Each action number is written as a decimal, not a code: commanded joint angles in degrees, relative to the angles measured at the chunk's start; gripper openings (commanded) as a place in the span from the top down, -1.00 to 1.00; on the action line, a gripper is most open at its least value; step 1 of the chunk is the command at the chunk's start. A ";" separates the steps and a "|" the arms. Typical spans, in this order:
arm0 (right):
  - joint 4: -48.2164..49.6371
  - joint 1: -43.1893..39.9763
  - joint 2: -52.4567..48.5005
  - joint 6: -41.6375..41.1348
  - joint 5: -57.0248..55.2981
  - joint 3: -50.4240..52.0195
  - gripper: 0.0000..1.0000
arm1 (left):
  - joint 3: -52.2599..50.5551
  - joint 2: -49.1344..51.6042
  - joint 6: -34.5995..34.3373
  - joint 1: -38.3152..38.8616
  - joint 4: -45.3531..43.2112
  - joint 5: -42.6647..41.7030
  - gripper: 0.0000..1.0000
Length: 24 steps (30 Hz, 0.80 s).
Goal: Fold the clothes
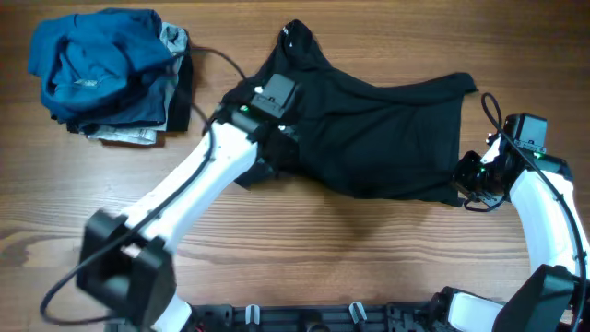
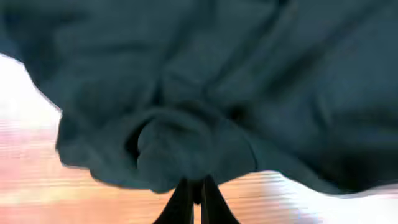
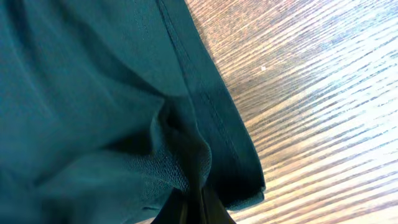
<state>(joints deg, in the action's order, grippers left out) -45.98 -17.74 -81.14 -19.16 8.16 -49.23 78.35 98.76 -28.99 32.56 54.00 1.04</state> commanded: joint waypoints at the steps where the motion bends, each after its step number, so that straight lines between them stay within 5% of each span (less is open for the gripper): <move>1: 0.00 -0.35 0.35 1.14 0.90 -0.70 0.91 | -0.17 6.47 0.28 -0.22 -2.40 7.58 0.49; 2: 0.07 -0.35 0.35 1.14 0.90 -0.70 0.91 | -0.17 7.98 0.28 -0.48 -1.81 8.55 -0.28; 3: 0.11 -0.35 0.35 1.14 0.90 -0.70 0.92 | -0.17 8.39 -1.29 -1.22 -0.63 8.50 -0.79; 4: 0.13 -0.35 0.37 1.16 0.90 -0.70 0.91 | -0.15 7.98 -2.80 -2.10 0.24 8.50 -0.93; 8: 0.35 -0.35 0.37 1.18 0.90 -0.70 0.90 | -0.11 1.60 -2.32 -3.15 3.48 8.48 -0.81; 14: 0.55 -0.35 0.35 1.11 0.94 -0.70 0.90 | -0.35 4.70 7.93 -2.29 -0.42 8.39 0.31; 18: 1.07 -0.35 0.37 1.16 2.67 -0.70 0.89 | -0.46 7.54 18.71 -1.42 -0.66 8.24 -0.02; 24: 0.94 -0.35 0.35 1.18 2.64 -0.70 0.89 | -0.46 9.44 26.60 -1.18 -4.17 4.74 -0.06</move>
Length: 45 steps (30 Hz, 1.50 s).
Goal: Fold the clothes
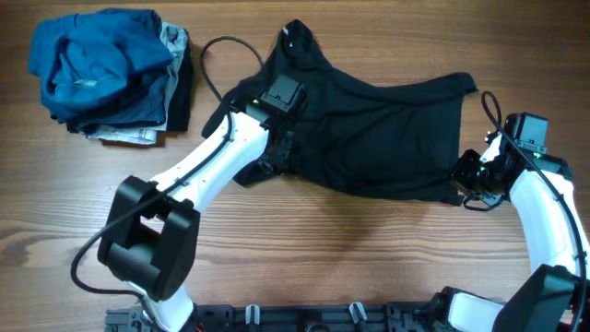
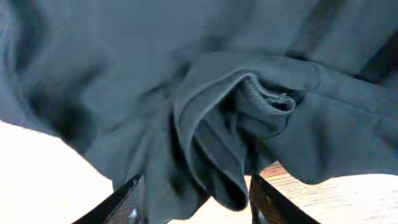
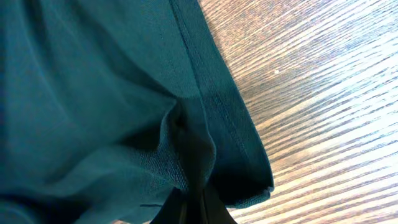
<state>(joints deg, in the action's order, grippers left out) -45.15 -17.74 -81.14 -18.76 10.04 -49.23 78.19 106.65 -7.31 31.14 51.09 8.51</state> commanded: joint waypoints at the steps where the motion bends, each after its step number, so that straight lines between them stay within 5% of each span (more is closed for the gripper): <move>1: 0.11 -0.35 0.37 0.79 0.76 -0.70 0.89 | -0.31 2.16 5.66 0.26 -1.73 -3.54 -0.05; 5: 0.13 -0.35 0.35 0.83 0.76 -0.70 0.89 | -0.31 4.81 5.62 0.26 -2.03 -3.63 0.11; 8: 0.13 -0.35 0.35 0.98 0.76 -0.70 0.89 | -0.31 5.88 4.92 0.26 -1.84 -3.98 0.92; 13: 0.09 -0.35 0.37 2.03 0.76 -0.70 0.89 | 0.83 1.42 2.36 0.22 3.61 0.46 0.92; 18: -1.53 -0.35 0.52 2.14 1.22 -0.83 0.92 | 1.42 -14.49 -6.16 0.22 10.23 5.09 0.92; 24: -15.37 -0.35 7.37 6.71 5.25 -13.29 0.91 | 1.42 -29.83 -8.41 0.22 9.94 7.21 0.92; 30: -28.13 -0.35 17.86 6.97 1.05 -20.94 0.92 | 1.44 -31.17 -8.44 0.22 11.80 7.26 0.92; 38: -36.20 -0.35 19.91 8.28 -2.01 -28.87 0.92 | 1.44 -42.21 -9.92 0.22 14.67 7.41 0.92; 45: -35.85 -0.35 13.86 8.28 -3.26 -25.03 0.91 | 1.31 -30.73 -9.86 0.20 17.35 7.87 0.92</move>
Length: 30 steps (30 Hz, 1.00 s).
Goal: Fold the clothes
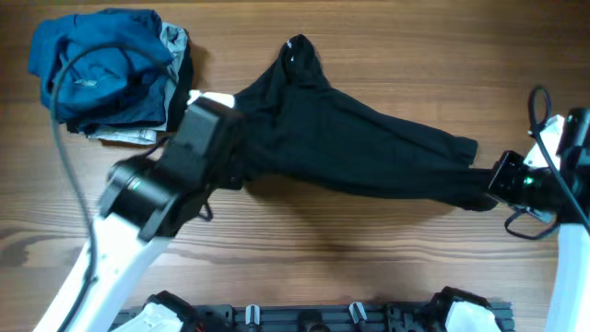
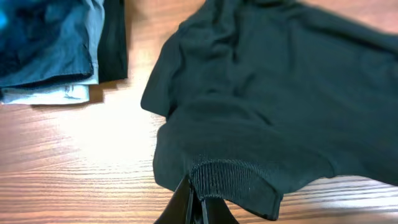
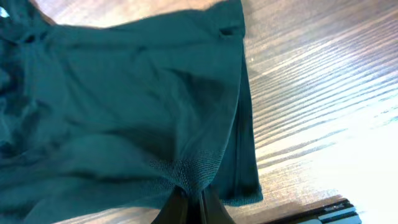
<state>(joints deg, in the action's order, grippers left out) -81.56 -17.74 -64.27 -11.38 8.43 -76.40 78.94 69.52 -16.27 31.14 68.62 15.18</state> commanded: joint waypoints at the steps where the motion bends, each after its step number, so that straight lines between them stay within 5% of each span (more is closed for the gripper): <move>1: 1.60 -0.35 -4.26 0.90 -1.62 3.65 0.91 | 0.57 9.73 -0.90 0.20 -0.17 1.20 0.92; 9: 14.53 -0.35 -13.60 -0.85 -0.94 12.74 0.92 | 0.57 29.42 -0.87 -5.35 -8.50 1.16 0.92; 20: 21.51 -0.35 -22.67 -4.09 -0.13 14.19 0.92 | 0.57 32.00 -0.68 -8.22 -27.36 1.16 0.92; 26: 22.34 -0.35 -22.80 -5.05 -0.48 17.86 0.92 | 0.59 34.77 0.79 -8.22 -21.77 1.18 0.92; 30: 20.50 -0.35 -15.06 -3.58 6.10 15.28 0.92 | 0.59 26.71 0.79 -8.20 -18.47 1.14 0.92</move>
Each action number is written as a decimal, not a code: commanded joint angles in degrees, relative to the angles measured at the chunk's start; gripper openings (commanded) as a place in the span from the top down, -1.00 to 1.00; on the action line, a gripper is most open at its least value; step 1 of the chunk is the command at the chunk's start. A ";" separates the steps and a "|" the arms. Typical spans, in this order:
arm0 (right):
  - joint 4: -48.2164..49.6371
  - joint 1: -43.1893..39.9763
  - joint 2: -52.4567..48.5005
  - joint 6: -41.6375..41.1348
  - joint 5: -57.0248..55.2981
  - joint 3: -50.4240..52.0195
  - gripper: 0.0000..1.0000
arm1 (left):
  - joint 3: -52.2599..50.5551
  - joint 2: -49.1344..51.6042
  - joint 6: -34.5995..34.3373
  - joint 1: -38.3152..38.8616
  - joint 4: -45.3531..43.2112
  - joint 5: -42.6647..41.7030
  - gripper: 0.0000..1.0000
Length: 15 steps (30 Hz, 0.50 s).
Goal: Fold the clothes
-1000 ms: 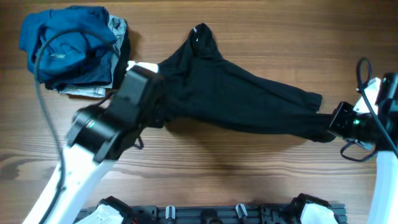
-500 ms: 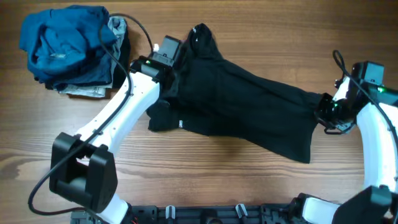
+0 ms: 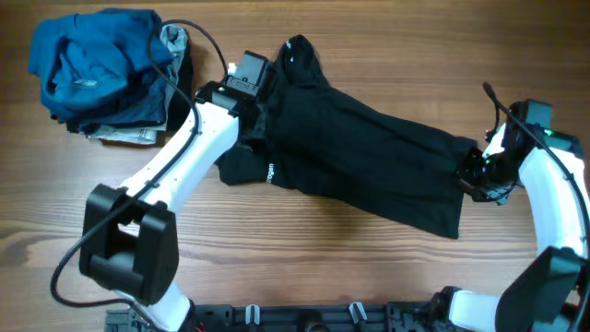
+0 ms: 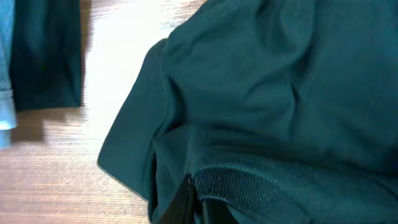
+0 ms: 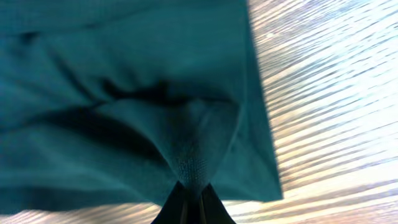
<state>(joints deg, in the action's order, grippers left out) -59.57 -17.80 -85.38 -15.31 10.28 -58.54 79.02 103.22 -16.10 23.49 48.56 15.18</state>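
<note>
A black garment [image 3: 359,157] lies stretched across the wooden table from upper left to lower right. It reads dark teal in the wrist views [image 4: 261,106] [image 5: 124,93]. My left gripper [image 3: 256,109] is shut on its ribbed hem at the left end; the pinch shows in the left wrist view [image 4: 194,202]. My right gripper [image 3: 472,175] is shut on a fold at the right edge, seen in the right wrist view [image 5: 191,198]. The cloth sags between the two grips.
A heap of blue and grey clothes [image 3: 106,69] sits at the table's far left corner, close beside my left arm. Bare wood [image 3: 304,258] shows along the front. A black cable [image 3: 198,41] loops over the heap.
My left gripper has moved to the back and right, near the garment's upper left. My right gripper has come inward to the left. The garment now lies wider and flatter.
Both grippers were shut on the bunched garment at mid-table. Then my left stood open over a rumpled hem. A second ago both held it, drawn out into a long band. Now it lies spread diagonally, both grips still on it.
</note>
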 commanded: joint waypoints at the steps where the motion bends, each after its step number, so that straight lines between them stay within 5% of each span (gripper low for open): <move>1: -3.10 -0.28 8.61 0.39 4.17 -3.50 0.91 | 0.50 -9.99 0.63 -0.46 3.06 1.11 0.92; 7: -12.63 -0.28 22.56 0.96 4.83 -5.42 0.92 | 0.50 -22.05 -1.55 -0.46 10.95 -2.25 0.92; 15: -16.94 -0.28 21.92 -0.42 4.85 -2.14 0.91 | 0.48 -18.97 -2.40 -0.46 15.96 -7.26 0.92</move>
<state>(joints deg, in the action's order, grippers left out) -76.75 -17.80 -62.78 -15.14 14.15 -62.74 79.02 82.21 -17.34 23.49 64.23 9.52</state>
